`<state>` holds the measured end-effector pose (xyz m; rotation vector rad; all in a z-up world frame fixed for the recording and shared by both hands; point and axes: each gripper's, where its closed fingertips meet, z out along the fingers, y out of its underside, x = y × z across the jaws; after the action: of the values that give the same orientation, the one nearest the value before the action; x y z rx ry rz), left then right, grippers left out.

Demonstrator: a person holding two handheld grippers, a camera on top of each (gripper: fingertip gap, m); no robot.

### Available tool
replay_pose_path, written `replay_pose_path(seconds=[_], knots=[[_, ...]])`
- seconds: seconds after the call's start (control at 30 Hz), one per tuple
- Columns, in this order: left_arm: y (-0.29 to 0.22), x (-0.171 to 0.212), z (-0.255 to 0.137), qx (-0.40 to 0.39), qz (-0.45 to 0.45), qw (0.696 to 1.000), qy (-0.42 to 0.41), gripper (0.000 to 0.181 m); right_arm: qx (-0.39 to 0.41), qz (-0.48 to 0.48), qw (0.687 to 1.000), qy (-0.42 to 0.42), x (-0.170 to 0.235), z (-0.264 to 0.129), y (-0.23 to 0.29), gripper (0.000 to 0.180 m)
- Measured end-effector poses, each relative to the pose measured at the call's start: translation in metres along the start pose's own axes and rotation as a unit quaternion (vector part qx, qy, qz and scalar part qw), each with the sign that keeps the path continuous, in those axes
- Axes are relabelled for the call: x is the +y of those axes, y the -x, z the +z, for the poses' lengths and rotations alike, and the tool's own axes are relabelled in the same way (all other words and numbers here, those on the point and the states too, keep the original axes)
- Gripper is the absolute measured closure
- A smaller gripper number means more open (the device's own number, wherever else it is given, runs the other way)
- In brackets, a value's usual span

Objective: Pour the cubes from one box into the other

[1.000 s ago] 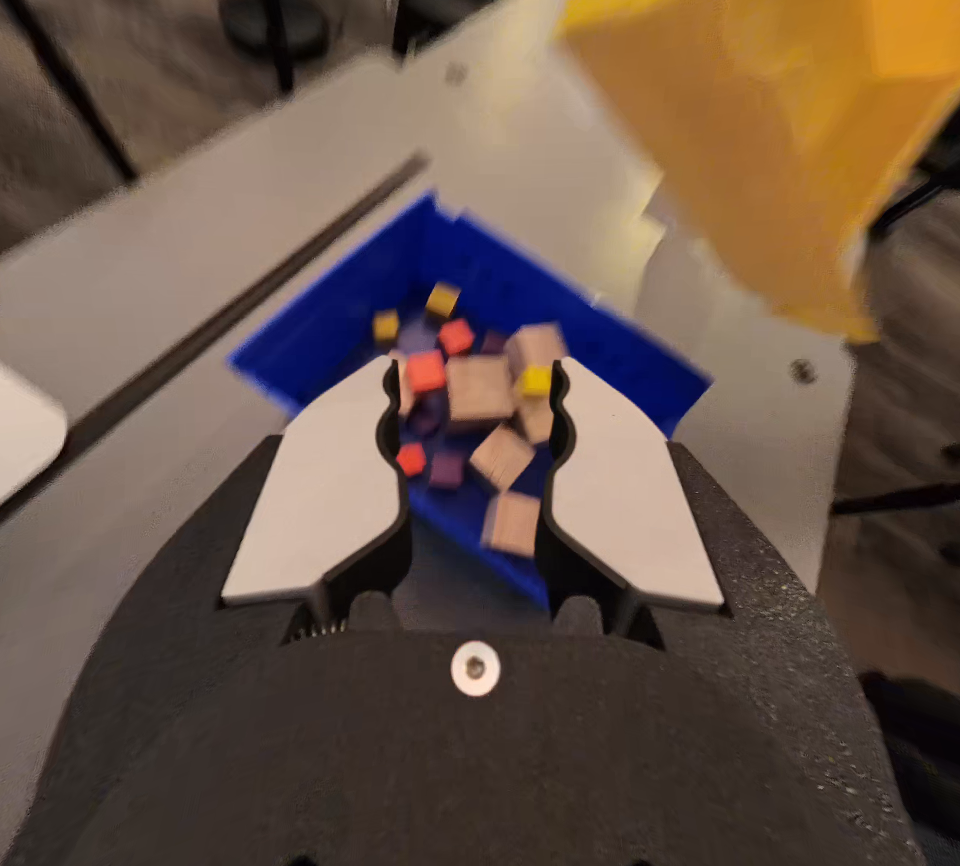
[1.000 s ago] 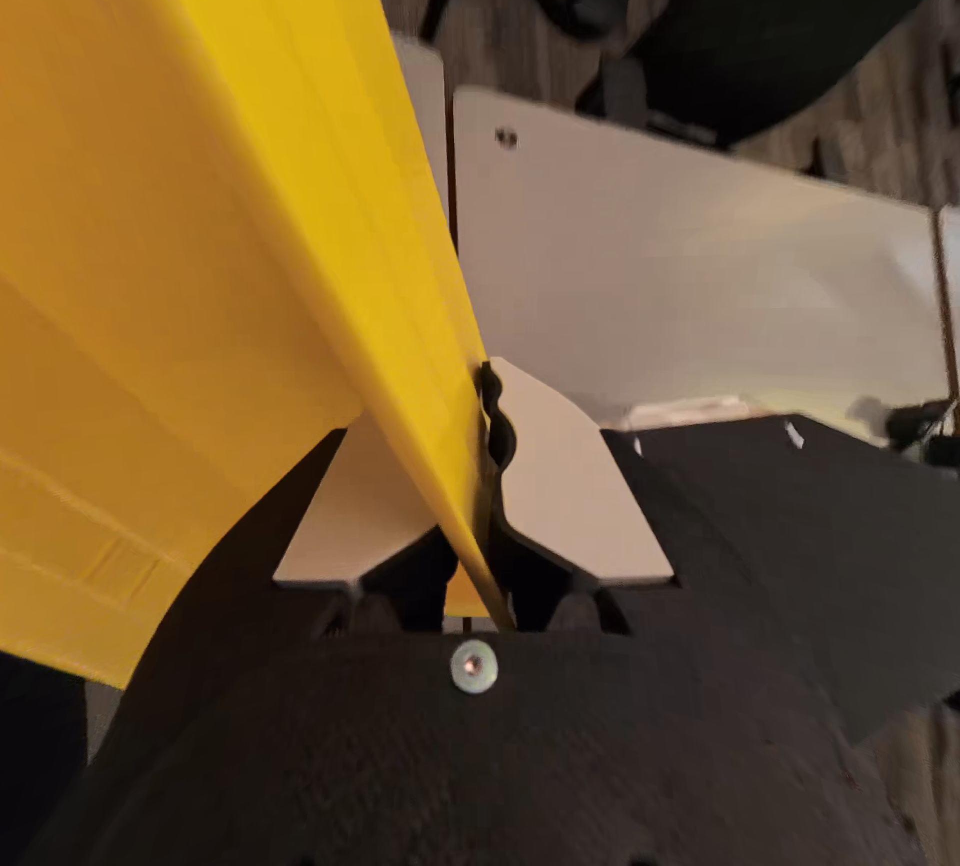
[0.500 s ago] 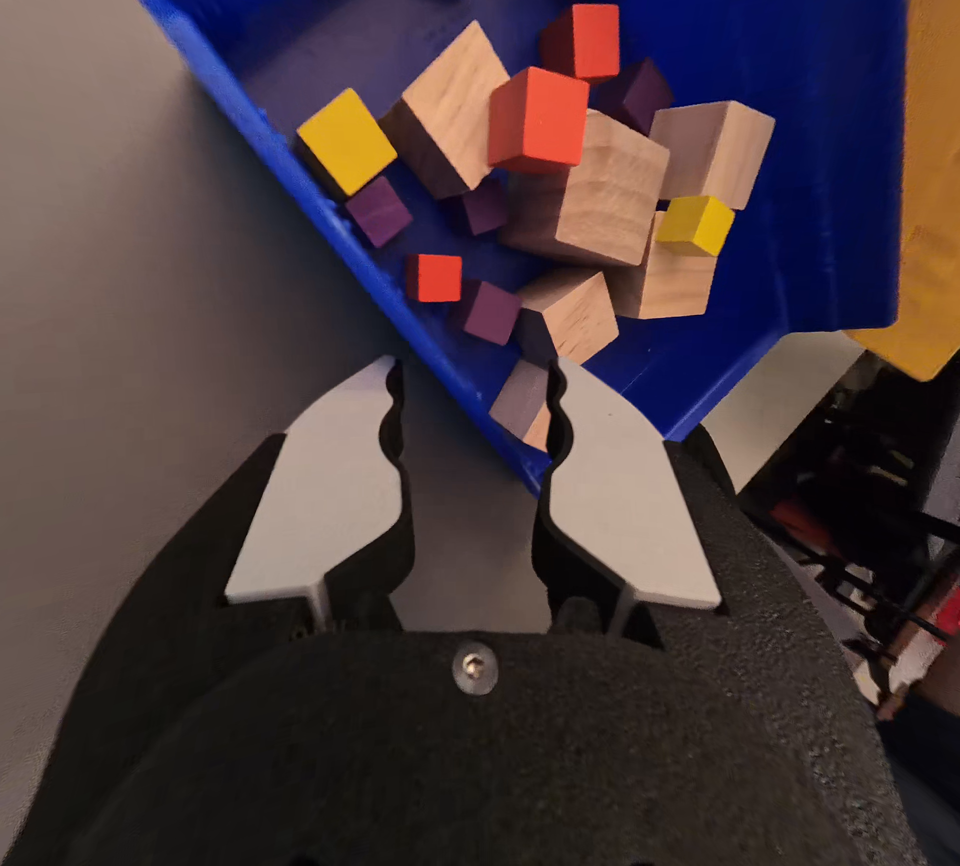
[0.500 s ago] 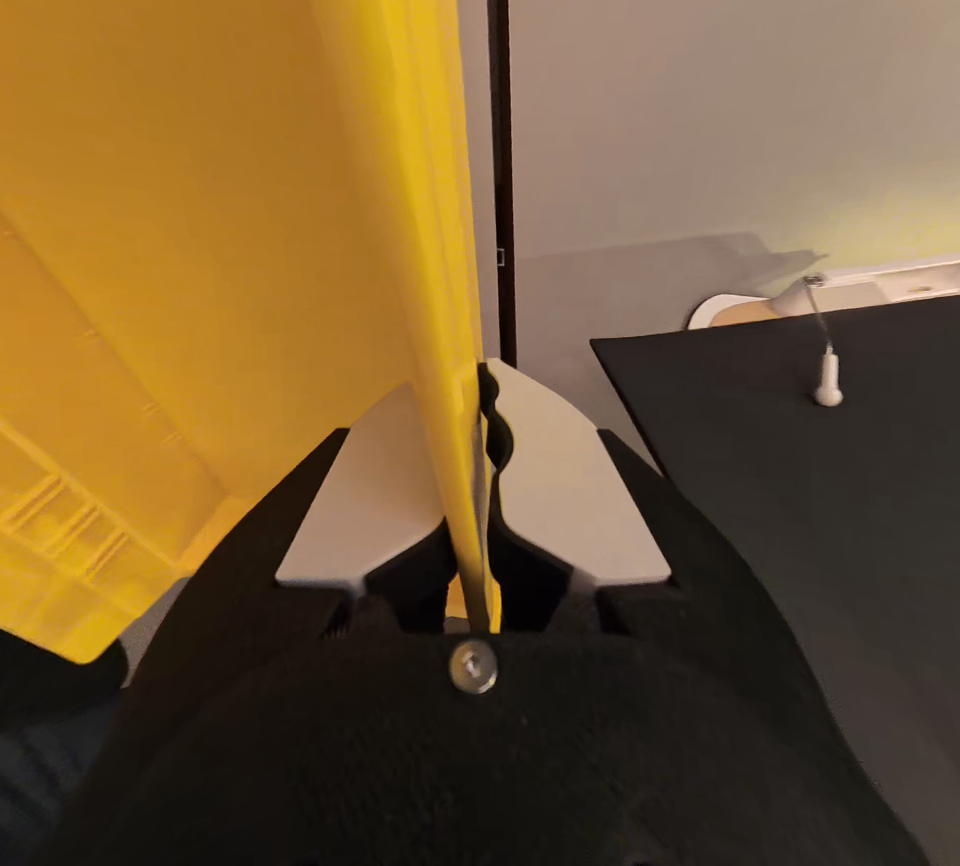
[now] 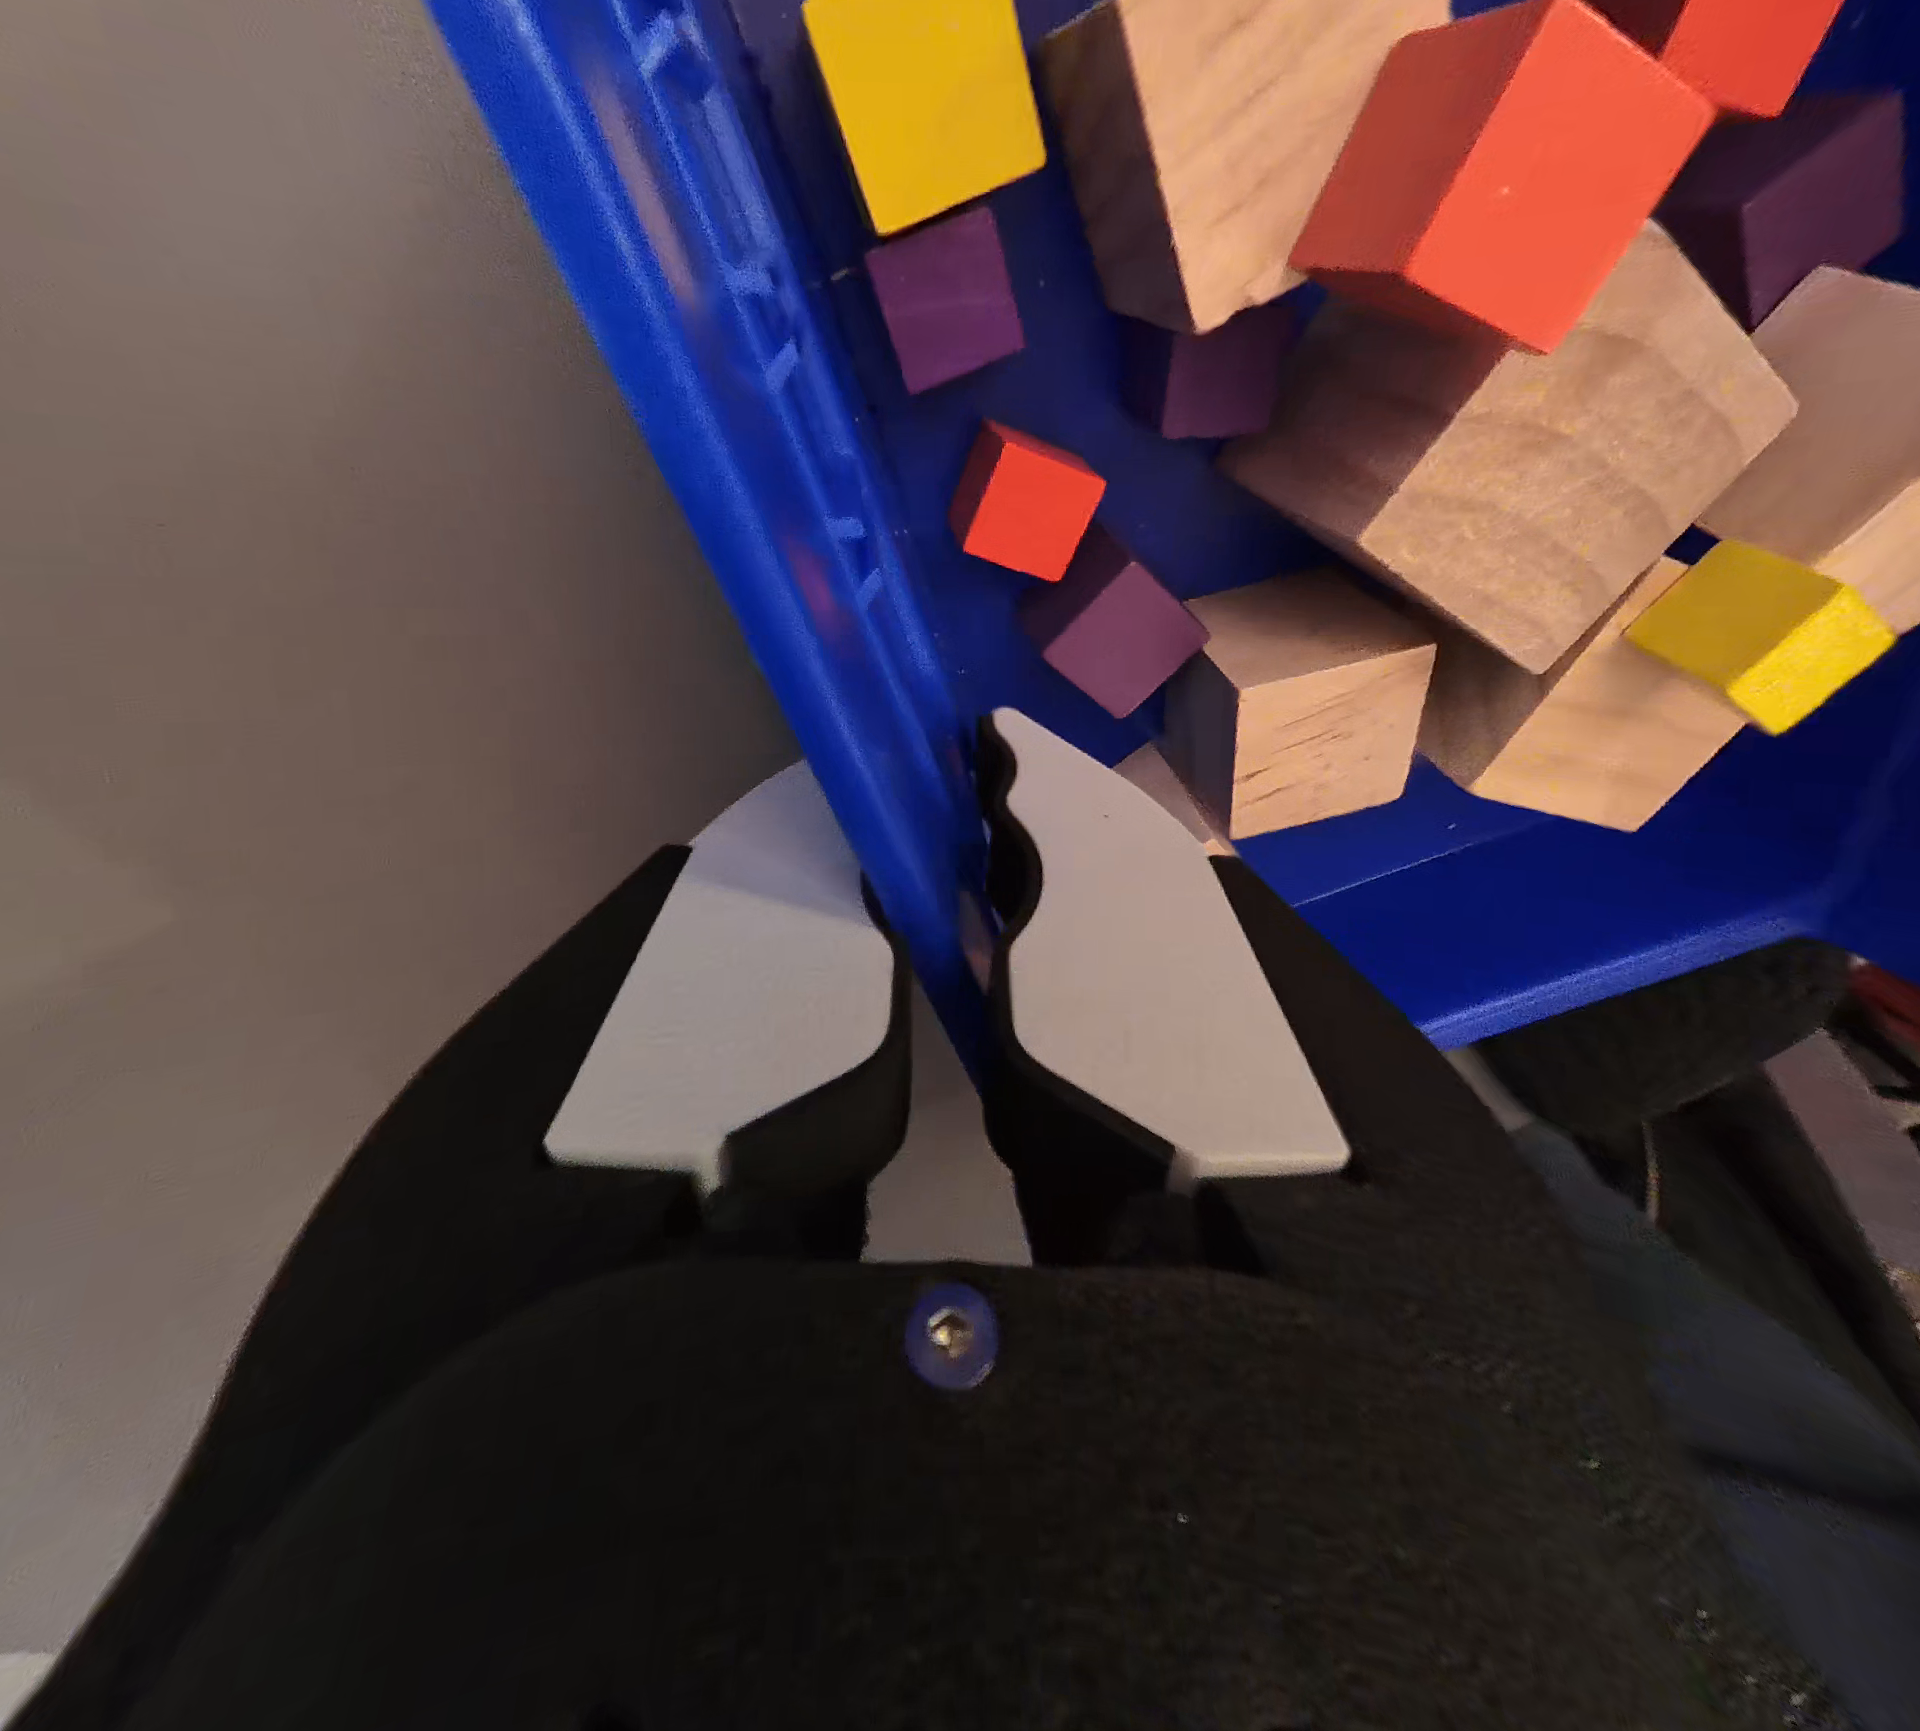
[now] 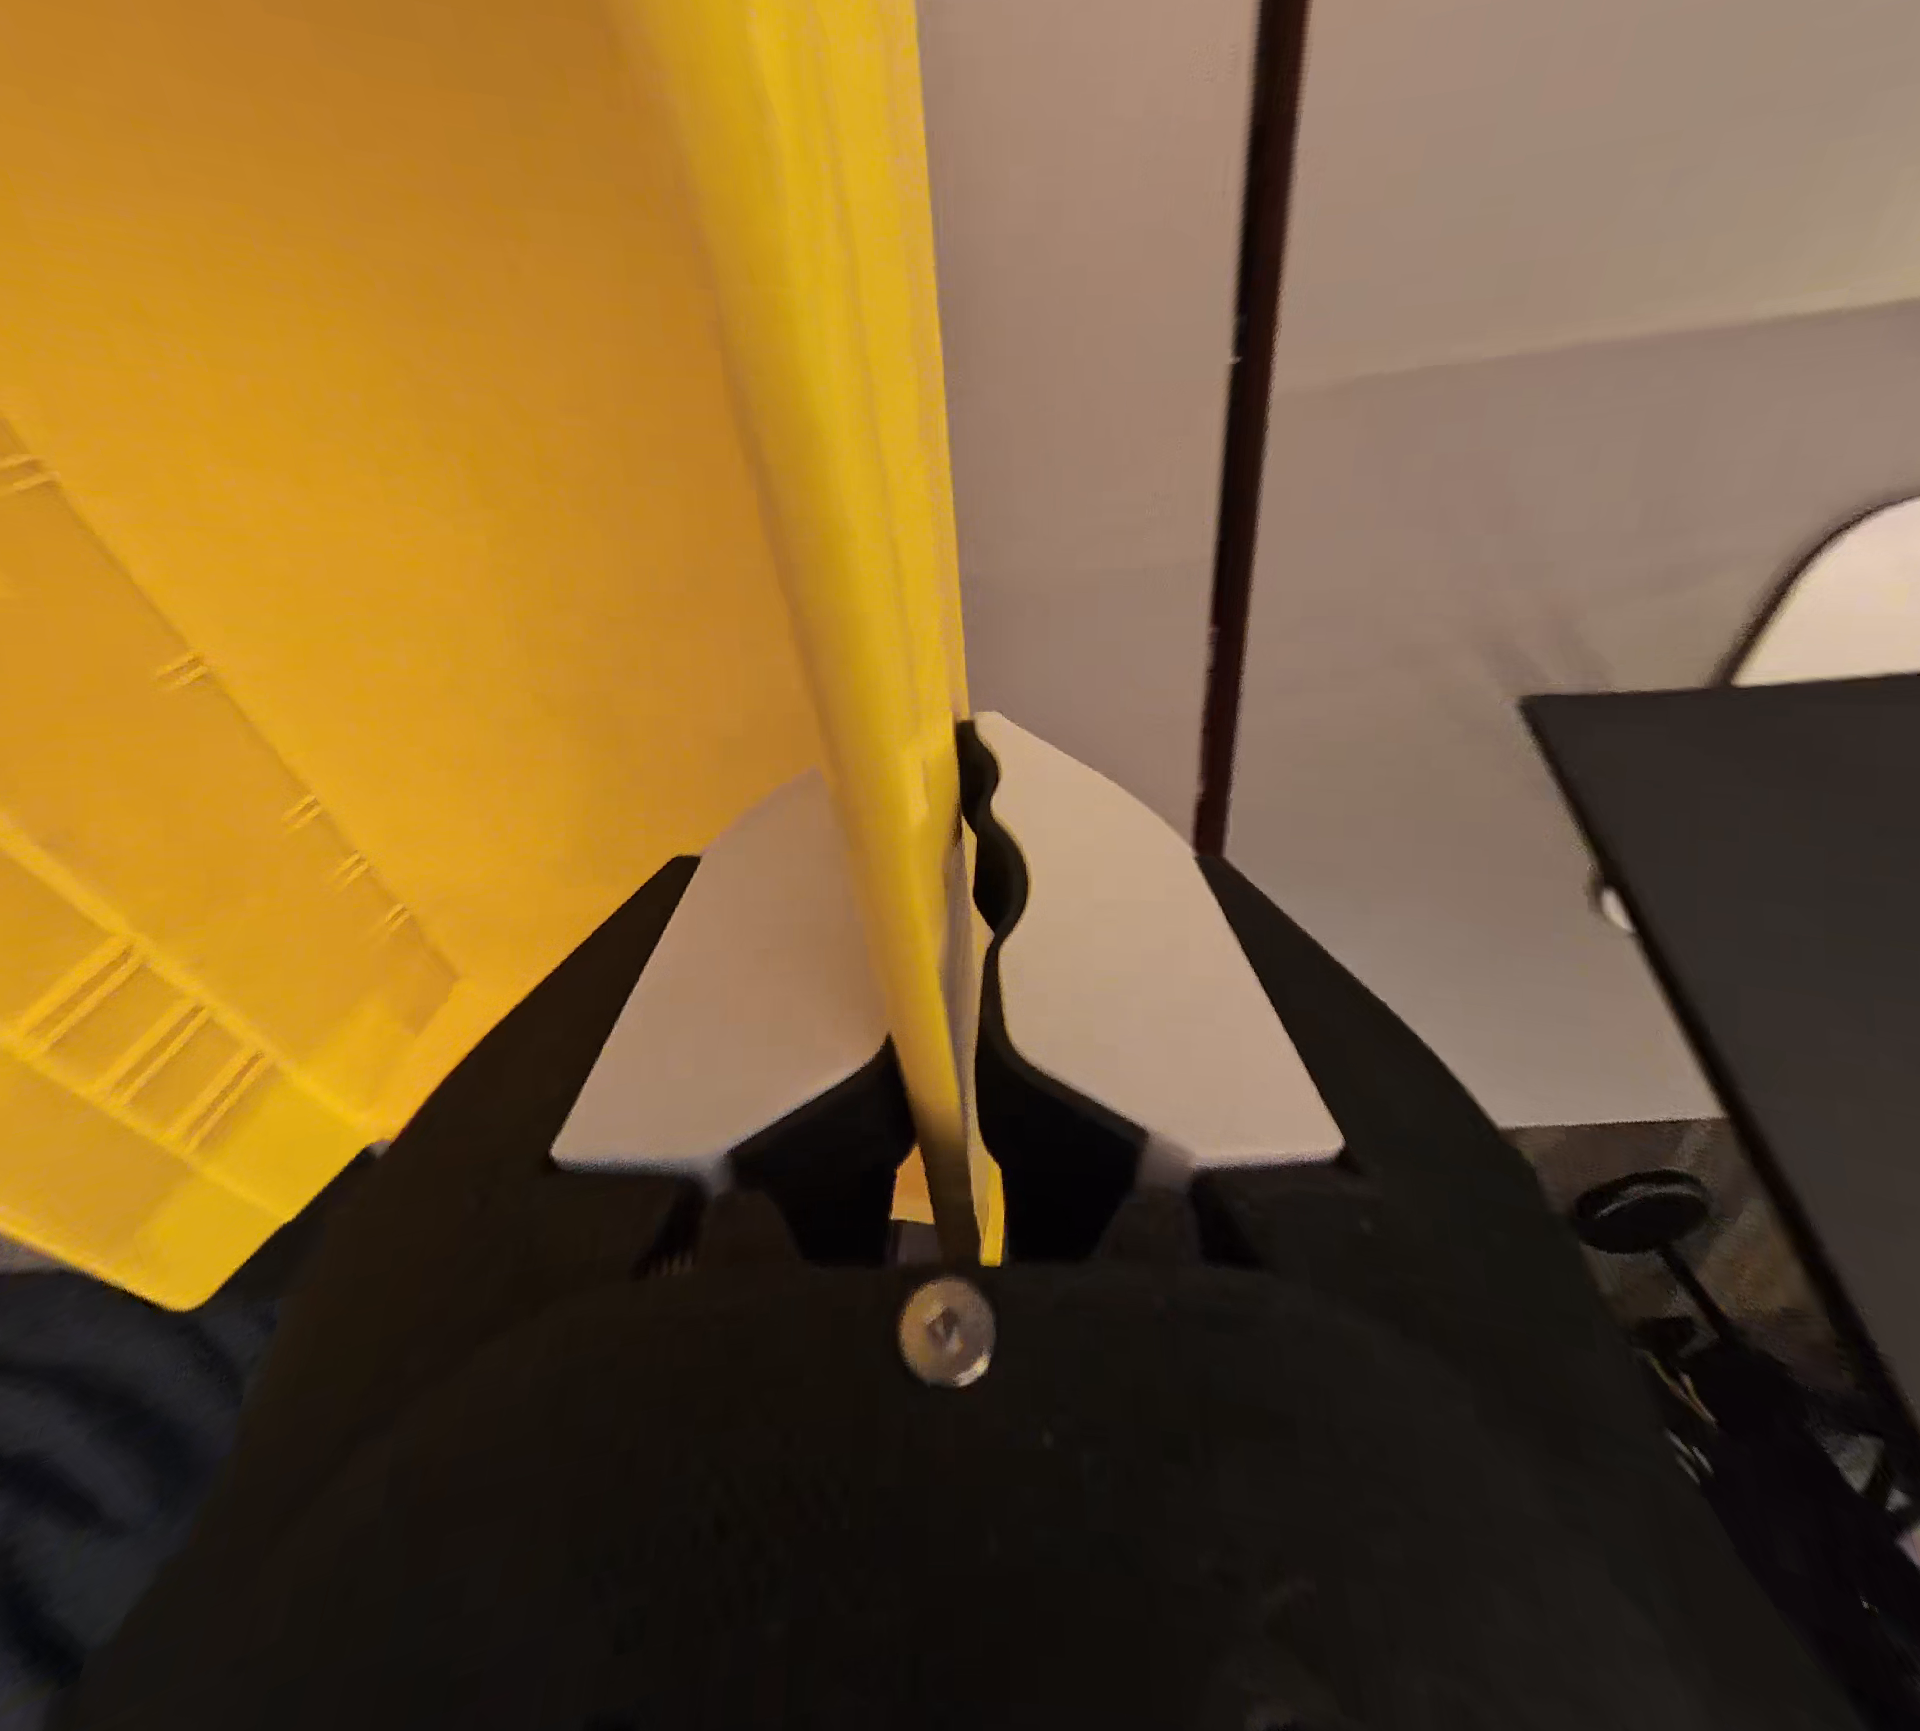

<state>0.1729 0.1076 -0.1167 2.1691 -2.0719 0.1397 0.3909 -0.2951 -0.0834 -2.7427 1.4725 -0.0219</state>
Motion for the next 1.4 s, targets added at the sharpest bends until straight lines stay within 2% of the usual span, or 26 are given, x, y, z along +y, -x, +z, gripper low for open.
replay_pose_path(seconds=[0.2, 0.37, 0.7, 0.87, 1.1, 1.2, 1.27, 1.4], knots=[[0.063, 0.048, -0.01, 0.051, -0.055, 0.997, 0.002, 0.173, -0.05, -0.014, 0.998, 0.017, -0.013, 0.017, 0.047, 0.174], [0.142, 0.099, -0.022, 0.021, -0.102, 0.995, -0.005, 0.175, -0.081, -0.037, 0.996, 0.03, -0.027, 0.028, 0.1, 0.175], [0.27, 0.211, -0.041, 0.021, -0.224, 0.974, -0.027, 0.175, -0.101, -0.07, 0.99, 0.074, -0.036, 0.054, 0.187, 0.175], [0.31, 0.245, -0.048, 0.036, -0.261, 0.963, -0.05, 0.174, -0.099, -0.086, 0.989, 0.073, -0.036, 0.056, 0.207, 0.175], [0.336, 0.267, -0.052, 0.051, -0.264, 0.961, -0.067, 0.173, -0.101, -0.112, 0.986, 0.074, -0.03, 0.055, 0.223, 0.171], [0.341, 0.27, -0.053, 0.059, -0.262, 0.96, -0.075, 0.173, -0.104, -0.094, 0.989, 0.04, -0.039, 0.047, 0.223, 0.166], [0.341, 0.271, -0.053, 0.062, -0.256, 0.961, -0.079, 0.172, -0.078, -0.076, 0.994, -0.006, -0.053, 0.029, 0.213, 0.161], [0.342, 0.271, -0.053, 0.057, -0.244, 0.965, -0.077, 0.171, 0.074, -0.033, 0.988, -0.132, -0.084, -0.047, 0.194, 0.151]])
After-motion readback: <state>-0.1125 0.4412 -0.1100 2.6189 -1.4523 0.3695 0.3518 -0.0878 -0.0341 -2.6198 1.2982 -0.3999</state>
